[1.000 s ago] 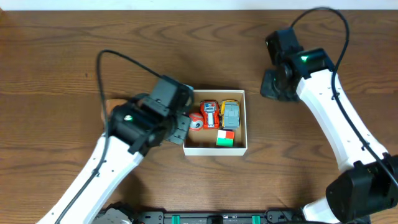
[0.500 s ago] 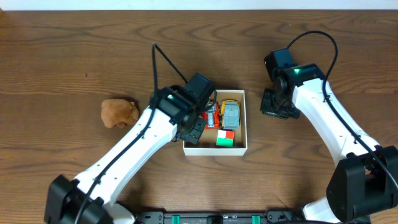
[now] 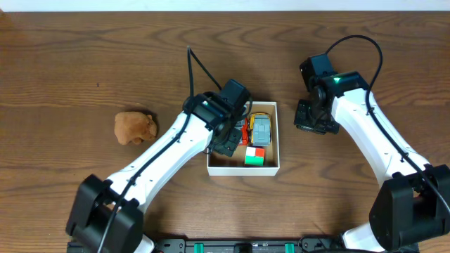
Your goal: Pack container
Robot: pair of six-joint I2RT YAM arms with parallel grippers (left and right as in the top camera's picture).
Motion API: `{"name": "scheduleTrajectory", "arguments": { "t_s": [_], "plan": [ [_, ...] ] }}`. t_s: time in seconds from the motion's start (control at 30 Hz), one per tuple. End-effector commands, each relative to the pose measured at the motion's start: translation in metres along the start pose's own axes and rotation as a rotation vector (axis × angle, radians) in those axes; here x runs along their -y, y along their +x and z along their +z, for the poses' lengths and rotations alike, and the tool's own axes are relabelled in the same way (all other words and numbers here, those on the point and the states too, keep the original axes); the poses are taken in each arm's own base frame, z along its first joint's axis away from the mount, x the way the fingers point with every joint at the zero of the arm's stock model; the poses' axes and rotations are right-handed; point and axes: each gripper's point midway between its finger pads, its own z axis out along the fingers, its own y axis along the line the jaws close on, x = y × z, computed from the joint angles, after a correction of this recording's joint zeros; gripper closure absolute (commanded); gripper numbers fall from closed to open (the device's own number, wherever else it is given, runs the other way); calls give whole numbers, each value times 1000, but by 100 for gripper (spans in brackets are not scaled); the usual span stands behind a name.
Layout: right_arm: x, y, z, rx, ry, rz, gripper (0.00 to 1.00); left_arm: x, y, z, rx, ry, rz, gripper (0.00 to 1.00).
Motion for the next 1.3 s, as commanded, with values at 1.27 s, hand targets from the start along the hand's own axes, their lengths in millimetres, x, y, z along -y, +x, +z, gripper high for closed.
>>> {"name": "scheduleTrajectory", "arguments": {
  "t_s": [1.27],
  "plan": [
    [3, 2, 2, -12, 5, -40, 87, -43, -44, 26, 98, -132, -47, 91]
  ]
}}
